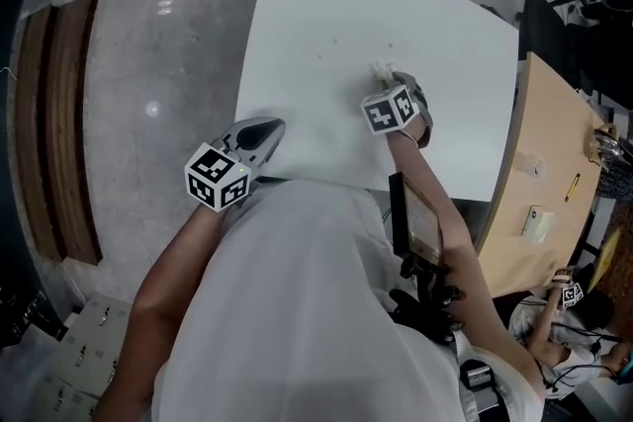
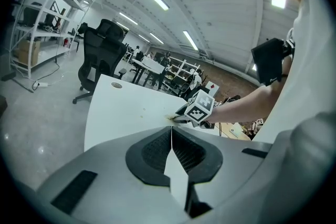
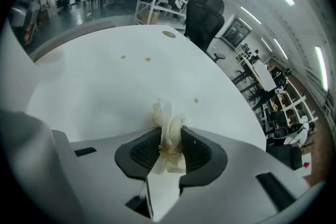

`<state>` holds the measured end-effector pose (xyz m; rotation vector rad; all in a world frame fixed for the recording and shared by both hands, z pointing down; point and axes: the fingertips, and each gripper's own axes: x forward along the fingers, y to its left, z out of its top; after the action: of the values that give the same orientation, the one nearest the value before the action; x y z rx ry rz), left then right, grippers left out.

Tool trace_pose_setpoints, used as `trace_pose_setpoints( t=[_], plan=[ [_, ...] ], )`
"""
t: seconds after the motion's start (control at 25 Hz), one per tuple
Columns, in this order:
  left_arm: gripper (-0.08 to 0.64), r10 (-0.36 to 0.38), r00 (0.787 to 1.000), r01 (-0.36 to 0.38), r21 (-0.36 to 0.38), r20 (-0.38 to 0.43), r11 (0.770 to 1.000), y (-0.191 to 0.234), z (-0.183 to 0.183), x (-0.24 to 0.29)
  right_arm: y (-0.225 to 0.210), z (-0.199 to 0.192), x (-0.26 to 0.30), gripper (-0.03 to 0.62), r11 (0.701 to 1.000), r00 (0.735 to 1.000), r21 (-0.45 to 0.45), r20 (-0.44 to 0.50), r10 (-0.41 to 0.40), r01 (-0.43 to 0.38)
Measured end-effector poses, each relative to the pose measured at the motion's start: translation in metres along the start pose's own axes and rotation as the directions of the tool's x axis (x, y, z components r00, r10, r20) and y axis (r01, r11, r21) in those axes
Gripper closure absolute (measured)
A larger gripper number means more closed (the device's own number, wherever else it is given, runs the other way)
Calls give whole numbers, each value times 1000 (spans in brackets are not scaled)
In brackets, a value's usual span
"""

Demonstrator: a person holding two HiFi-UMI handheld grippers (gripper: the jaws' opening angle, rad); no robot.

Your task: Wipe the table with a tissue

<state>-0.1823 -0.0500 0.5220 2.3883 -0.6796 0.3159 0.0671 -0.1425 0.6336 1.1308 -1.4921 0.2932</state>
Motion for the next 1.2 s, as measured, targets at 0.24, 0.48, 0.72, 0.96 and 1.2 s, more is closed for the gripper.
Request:
trace_pose_setpoints(
  t=[0.24,0.48,0.72,0.96,1.2],
  plan=[
    [552,0,1000,0,-1,-3,1000,6,-2,-9,24,11,-4,482,995,994,40,45,95,-97],
    [552,-25,1000,25,11,-9,1000,4,1,-5,21,8,-7,420,970,968,35,90,236,-240],
    [552,-10,1000,10,-4,-2,1000,8,-1,-10,20,10,-14,417,945,955,178,168,246,-275],
    [552,10,1000,-10,-10,2,1000,16,-2,-18,16,14,-12,480,894,948,326,192,255,-307],
    [552,-5,1000,5,-13,-26,1000,6,-9,-15,59,33,-21,483,920,923,145,194,334,-364]
  ],
)
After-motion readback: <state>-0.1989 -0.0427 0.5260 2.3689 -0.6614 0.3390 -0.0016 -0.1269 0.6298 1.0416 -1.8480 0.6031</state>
